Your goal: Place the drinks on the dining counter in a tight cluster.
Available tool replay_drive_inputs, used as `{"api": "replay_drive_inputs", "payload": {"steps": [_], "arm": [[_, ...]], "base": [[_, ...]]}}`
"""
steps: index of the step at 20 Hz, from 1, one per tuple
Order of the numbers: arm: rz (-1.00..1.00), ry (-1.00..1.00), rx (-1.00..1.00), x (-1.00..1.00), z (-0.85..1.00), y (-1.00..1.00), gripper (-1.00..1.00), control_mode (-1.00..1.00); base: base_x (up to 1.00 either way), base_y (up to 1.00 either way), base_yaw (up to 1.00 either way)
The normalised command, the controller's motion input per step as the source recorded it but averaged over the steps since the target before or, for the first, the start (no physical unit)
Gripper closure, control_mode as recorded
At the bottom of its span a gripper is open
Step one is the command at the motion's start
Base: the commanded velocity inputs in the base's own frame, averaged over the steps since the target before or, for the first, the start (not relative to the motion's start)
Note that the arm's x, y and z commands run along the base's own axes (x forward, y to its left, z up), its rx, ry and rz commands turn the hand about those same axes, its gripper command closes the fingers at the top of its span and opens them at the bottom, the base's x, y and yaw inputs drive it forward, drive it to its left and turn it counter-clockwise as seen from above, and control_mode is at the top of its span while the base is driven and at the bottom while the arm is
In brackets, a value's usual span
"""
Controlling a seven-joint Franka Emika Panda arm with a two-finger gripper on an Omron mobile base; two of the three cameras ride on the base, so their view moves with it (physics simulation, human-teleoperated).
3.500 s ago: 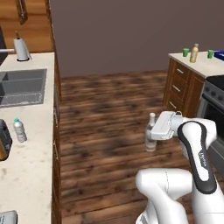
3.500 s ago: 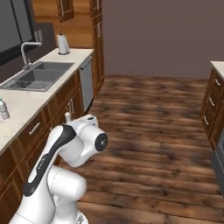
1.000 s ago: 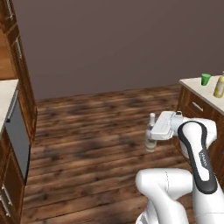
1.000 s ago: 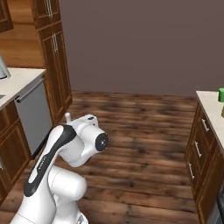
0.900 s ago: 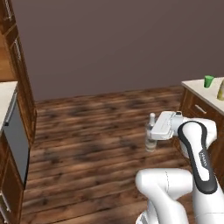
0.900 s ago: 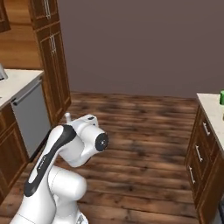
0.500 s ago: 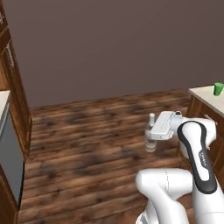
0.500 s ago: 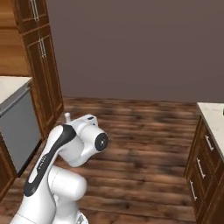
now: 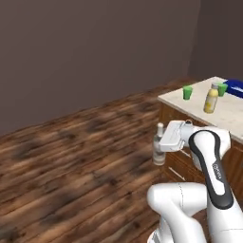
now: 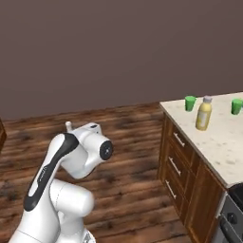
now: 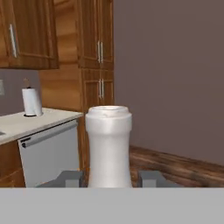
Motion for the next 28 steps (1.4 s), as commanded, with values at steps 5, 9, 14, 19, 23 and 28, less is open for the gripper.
{"api": "replay_drive_inputs", "payload": {"steps": [5,9,14,19,23,28], "arm": [[0.00,0.00,0.00,0.00,0.00,0.00,1.00,1.00],[0.00,0.00,0.00,0.00,0.00,0.00,1.00,1.00],[0.00,0.00,0.00,0.00,0.00,0.00,1.00,1.00],[0.00,0.00,0.00,0.00,0.00,0.00,1.00,1.00],[0.00,0.00,0.00,0.00,0.00,0.00,1.00,1.00],[0.00,0.00,0.00,0.00,0.00,0.00,1.00,1.00]], "base": [[0.28,0.24,-0.80],[0.28,0.25,-0.80],[0.29,0.25,-0.79],[0.36,0.28,-0.73],[0.63,0.38,-0.44],[0.66,0.56,-0.03]]}}
